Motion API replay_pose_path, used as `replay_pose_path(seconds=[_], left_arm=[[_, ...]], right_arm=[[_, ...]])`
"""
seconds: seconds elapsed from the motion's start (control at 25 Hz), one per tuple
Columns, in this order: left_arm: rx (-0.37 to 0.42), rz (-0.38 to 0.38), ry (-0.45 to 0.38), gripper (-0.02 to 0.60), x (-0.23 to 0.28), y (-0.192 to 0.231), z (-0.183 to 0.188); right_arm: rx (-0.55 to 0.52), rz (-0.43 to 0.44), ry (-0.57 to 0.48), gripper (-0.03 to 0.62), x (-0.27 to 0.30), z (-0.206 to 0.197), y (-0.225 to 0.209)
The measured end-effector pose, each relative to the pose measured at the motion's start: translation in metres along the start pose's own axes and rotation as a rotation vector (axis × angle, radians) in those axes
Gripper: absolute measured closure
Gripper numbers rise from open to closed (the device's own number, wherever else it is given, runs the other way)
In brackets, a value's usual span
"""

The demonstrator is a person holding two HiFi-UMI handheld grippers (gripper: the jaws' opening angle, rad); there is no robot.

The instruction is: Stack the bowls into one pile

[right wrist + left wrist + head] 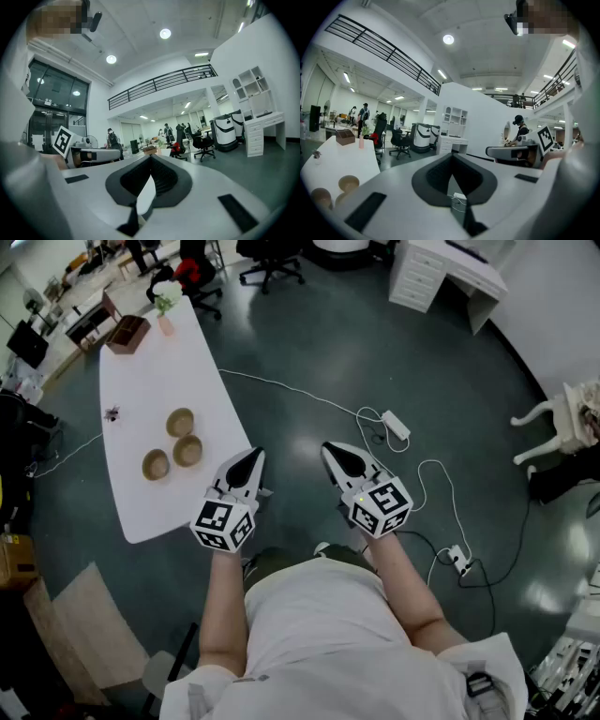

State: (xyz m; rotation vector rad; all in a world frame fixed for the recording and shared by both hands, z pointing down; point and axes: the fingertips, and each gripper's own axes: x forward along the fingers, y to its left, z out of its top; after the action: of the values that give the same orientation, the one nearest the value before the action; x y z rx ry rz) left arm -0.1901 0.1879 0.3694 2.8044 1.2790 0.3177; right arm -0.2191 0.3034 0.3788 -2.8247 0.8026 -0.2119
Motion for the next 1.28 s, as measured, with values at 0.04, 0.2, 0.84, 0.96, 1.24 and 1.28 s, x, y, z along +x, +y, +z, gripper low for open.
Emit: replay_pose_path(seconds=[0.04,0.2,0.84,0.96,1.24,1.28], left_arm=[[0.006,0.002,0.01,0.58,0.007,-0.007,-0.004],[0.025,-0.004,0.055,0.58,0.03,-0.031,-0.018],[-0.036,0.036,0.1,0.58,0.092,0.034,-0.036],[-0.047,0.048,0.1,0.58,0.107,0.066,-0.034],[-0.103,0.128,0.094,0.58,0.113,0.157,-0.025],[-0.111,0.142,0.096,0.58,0.112,0.168,-0.025]], right_arm=[[0.008,-0.002,0.0,0.588,-0.005,-0.002,-0.008],[0.043,-0.015,0.008,0.588,-0.024,-0.009,-0.036],[0.132,-0.019,0.064,0.586,0.038,-0.03,-0.094],[0.121,-0.007,0.094,0.586,0.077,-0.028,-0.105],[0.111,0.081,0.152,0.586,0.177,-0.023,-0.101],[0.11,0.093,0.162,0.586,0.191,-0.024,-0.1]])
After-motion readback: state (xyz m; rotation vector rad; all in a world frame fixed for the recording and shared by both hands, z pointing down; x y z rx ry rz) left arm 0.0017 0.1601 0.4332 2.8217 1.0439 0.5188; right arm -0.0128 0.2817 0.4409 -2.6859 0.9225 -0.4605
